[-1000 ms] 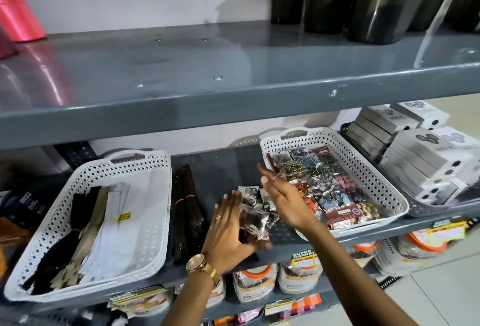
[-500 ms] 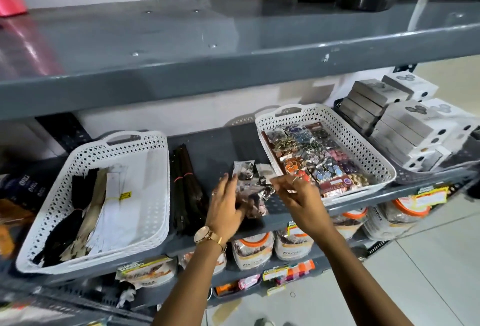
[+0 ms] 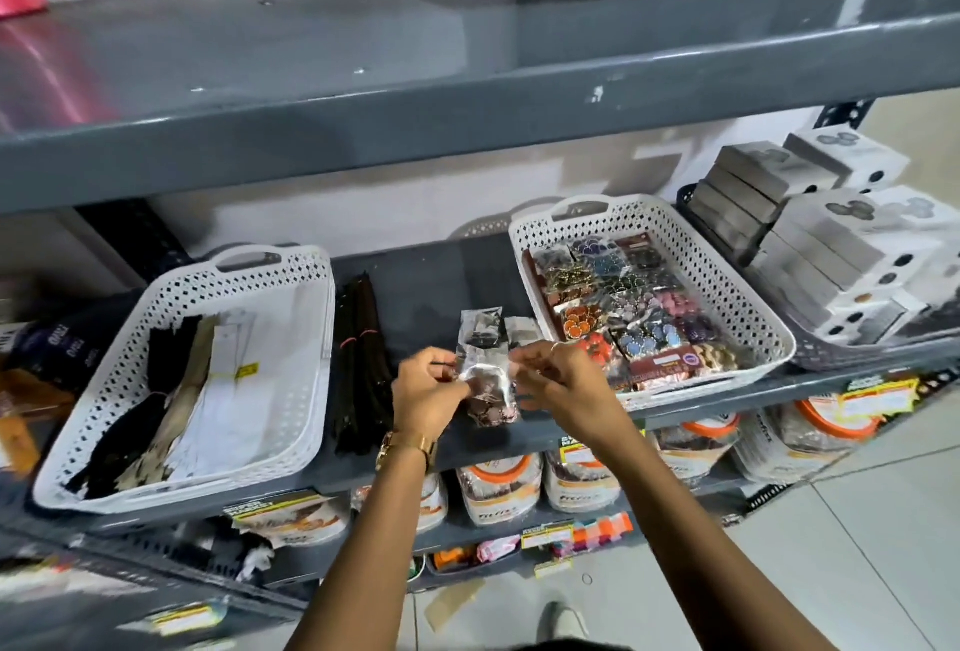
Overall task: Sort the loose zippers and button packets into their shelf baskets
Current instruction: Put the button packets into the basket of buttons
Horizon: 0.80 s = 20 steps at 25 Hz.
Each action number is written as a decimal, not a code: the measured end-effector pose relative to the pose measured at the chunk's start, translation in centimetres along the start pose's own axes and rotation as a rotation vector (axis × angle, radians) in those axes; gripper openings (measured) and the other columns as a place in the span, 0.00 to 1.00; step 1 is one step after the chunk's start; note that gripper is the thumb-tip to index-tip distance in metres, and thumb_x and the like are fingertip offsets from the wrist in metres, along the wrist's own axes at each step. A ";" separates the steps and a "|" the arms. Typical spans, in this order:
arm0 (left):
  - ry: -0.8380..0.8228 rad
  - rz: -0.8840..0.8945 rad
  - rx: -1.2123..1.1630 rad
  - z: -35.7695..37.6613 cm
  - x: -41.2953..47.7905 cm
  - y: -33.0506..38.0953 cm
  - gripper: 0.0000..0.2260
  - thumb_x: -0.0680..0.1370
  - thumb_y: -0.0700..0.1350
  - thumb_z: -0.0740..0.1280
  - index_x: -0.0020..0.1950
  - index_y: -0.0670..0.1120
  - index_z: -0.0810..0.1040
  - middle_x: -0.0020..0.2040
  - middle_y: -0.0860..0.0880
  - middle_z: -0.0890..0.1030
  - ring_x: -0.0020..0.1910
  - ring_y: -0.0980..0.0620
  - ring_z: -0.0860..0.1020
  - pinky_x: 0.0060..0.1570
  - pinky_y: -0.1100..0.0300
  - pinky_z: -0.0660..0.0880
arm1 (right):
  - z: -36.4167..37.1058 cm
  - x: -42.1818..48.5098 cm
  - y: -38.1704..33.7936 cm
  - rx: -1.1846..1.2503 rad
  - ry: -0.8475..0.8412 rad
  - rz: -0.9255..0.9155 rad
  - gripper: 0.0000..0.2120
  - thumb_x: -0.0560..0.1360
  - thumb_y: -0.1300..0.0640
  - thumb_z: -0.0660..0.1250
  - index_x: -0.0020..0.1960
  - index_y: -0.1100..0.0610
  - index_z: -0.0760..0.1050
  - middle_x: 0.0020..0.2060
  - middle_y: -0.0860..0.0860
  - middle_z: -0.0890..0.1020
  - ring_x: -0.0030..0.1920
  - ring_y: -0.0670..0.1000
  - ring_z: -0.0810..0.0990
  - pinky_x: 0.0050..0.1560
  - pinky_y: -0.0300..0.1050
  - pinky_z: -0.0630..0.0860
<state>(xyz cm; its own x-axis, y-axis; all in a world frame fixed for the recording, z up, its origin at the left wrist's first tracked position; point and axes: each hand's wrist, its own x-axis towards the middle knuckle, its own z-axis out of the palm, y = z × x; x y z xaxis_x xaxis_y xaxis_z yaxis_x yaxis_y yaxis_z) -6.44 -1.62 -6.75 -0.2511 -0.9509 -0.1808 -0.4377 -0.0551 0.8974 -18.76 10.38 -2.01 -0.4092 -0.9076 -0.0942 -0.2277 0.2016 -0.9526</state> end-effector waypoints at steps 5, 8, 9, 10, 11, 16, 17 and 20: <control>0.100 0.455 0.039 1.3 -3.4 3.4 0.12 0.65 0.33 0.74 0.43 0.47 0.81 0.40 0.52 0.80 0.38 0.58 0.80 0.39 0.70 0.77 | -0.2 1.3 -1.0 0.453 -0.114 0.165 0.11 0.76 0.54 0.66 0.49 0.62 0.78 0.41 0.54 0.83 0.42 0.52 0.83 0.42 0.43 0.82; -0.114 0.642 0.073 2.1 -5.5 4.9 0.16 0.66 0.37 0.76 0.53 0.44 0.82 0.49 0.53 0.80 0.48 0.59 0.81 0.50 0.71 0.77 | -2.5 2.2 -0.3 0.506 -0.024 0.106 0.11 0.77 0.59 0.65 0.50 0.67 0.77 0.43 0.57 0.84 0.42 0.55 0.84 0.43 0.47 0.82; -0.127 0.614 0.038 1.9 -5.4 4.7 0.18 0.67 0.40 0.77 0.55 0.45 0.81 0.51 0.53 0.81 0.50 0.58 0.81 0.52 0.69 0.77 | -3.8 2.4 0.3 0.523 0.023 0.109 0.10 0.77 0.62 0.64 0.51 0.70 0.76 0.44 0.57 0.84 0.44 0.57 0.84 0.43 0.49 0.83; -0.080 0.539 -0.012 1.6 -5.0 4.3 0.17 0.68 0.42 0.77 0.56 0.45 0.81 0.52 0.52 0.82 0.51 0.56 0.82 0.52 0.66 0.78 | -5.3 2.5 0.8 0.527 0.063 0.113 0.10 0.78 0.63 0.63 0.53 0.71 0.74 0.47 0.58 0.84 0.47 0.59 0.84 0.43 0.49 0.84; -0.011 0.420 -0.026 1.2 -4.3 3.6 0.17 0.68 0.45 0.76 0.56 0.45 0.80 0.51 0.51 0.82 0.50 0.53 0.82 0.50 0.63 0.79 | -6.8 2.6 1.4 0.512 0.098 0.115 0.12 0.77 0.62 0.63 0.56 0.70 0.73 0.49 0.58 0.83 0.50 0.60 0.84 0.44 0.50 0.84; -0.013 -0.076 0.507 2.5 -1.9 0.8 0.35 0.58 0.60 0.79 0.57 0.44 0.72 0.51 0.43 0.80 0.52 0.42 0.78 0.49 0.53 0.75 | -12.8 2.9 4.2 0.341 0.180 0.131 0.28 0.71 0.57 0.70 0.67 0.66 0.67 0.50 0.59 0.83 0.50 0.54 0.81 0.48 0.49 0.78; -0.010 -0.084 0.489 2.9 -1.7 0.8 0.34 0.58 0.58 0.80 0.56 0.44 0.72 0.50 0.43 0.81 0.51 0.42 0.79 0.48 0.53 0.76 | -13.5 3.0 4.4 0.255 0.179 0.123 0.27 0.69 0.56 0.71 0.63 0.67 0.70 0.45 0.59 0.84 0.44 0.53 0.81 0.39 0.43 0.77; 0.014 -0.169 0.318 2.3 -0.8 0.7 0.31 0.56 0.46 0.83 0.54 0.45 0.72 0.46 0.45 0.82 0.49 0.42 0.80 0.49 0.53 0.78 | -15.3 3.4 5.0 0.007 0.166 0.109 0.28 0.67 0.57 0.74 0.64 0.65 0.71 0.35 0.53 0.82 0.33 0.46 0.81 0.30 0.40 0.75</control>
<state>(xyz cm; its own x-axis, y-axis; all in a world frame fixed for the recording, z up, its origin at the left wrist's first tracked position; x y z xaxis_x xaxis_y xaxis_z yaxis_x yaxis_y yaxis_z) -8.52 -0.25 -6.89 -0.1416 -0.9406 -0.3087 -0.7194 -0.1165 0.6847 -34.82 13.89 -2.66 -0.5714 -0.8071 -0.1487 -0.1676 0.2922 -0.9415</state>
